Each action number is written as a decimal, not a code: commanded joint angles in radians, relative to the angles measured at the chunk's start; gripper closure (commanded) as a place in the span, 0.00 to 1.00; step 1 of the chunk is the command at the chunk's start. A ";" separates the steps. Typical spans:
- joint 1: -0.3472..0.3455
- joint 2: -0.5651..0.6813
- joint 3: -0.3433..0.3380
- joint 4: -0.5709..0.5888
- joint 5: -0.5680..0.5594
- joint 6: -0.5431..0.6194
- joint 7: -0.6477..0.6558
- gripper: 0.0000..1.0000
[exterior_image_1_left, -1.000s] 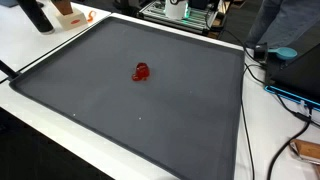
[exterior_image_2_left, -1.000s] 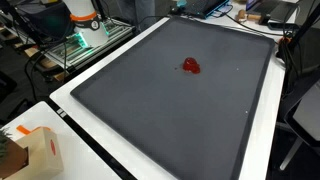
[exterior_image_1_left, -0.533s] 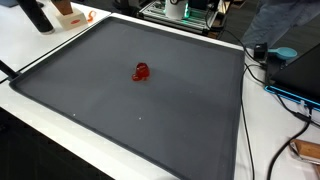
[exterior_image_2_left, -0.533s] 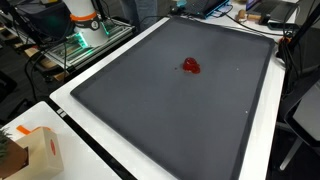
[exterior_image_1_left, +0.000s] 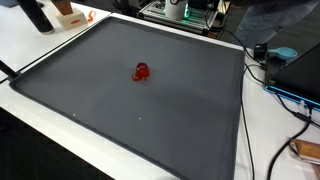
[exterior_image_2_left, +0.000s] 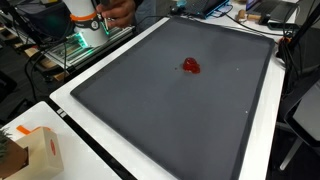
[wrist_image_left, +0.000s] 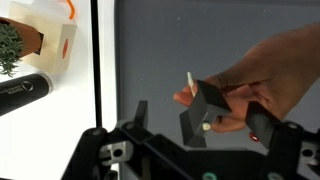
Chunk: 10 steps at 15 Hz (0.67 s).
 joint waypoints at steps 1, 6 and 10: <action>0.005 0.006 -0.015 0.012 0.026 -0.008 -0.005 0.00; 0.009 0.008 -0.016 0.013 0.034 -0.015 -0.006 0.42; 0.013 0.005 -0.017 0.020 0.037 -0.023 -0.017 0.74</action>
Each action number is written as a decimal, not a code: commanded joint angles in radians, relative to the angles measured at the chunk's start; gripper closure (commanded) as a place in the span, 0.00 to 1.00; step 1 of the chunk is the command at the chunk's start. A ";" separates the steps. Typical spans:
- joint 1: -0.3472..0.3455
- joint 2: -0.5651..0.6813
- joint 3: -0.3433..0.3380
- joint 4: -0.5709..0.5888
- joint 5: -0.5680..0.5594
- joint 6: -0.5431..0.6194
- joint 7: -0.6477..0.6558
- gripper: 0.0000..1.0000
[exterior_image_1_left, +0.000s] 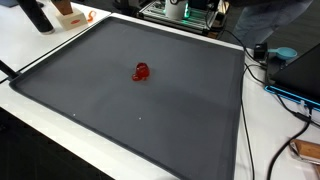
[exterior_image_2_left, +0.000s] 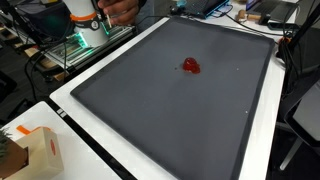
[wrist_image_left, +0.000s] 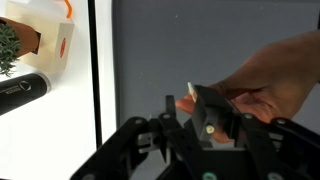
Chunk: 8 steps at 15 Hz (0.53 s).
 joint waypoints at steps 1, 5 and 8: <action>0.009 0.002 -0.010 0.012 0.024 -0.021 -0.019 0.82; 0.011 0.003 -0.010 0.017 0.025 -0.019 -0.022 1.00; 0.006 0.000 -0.001 0.010 0.003 -0.003 -0.001 0.87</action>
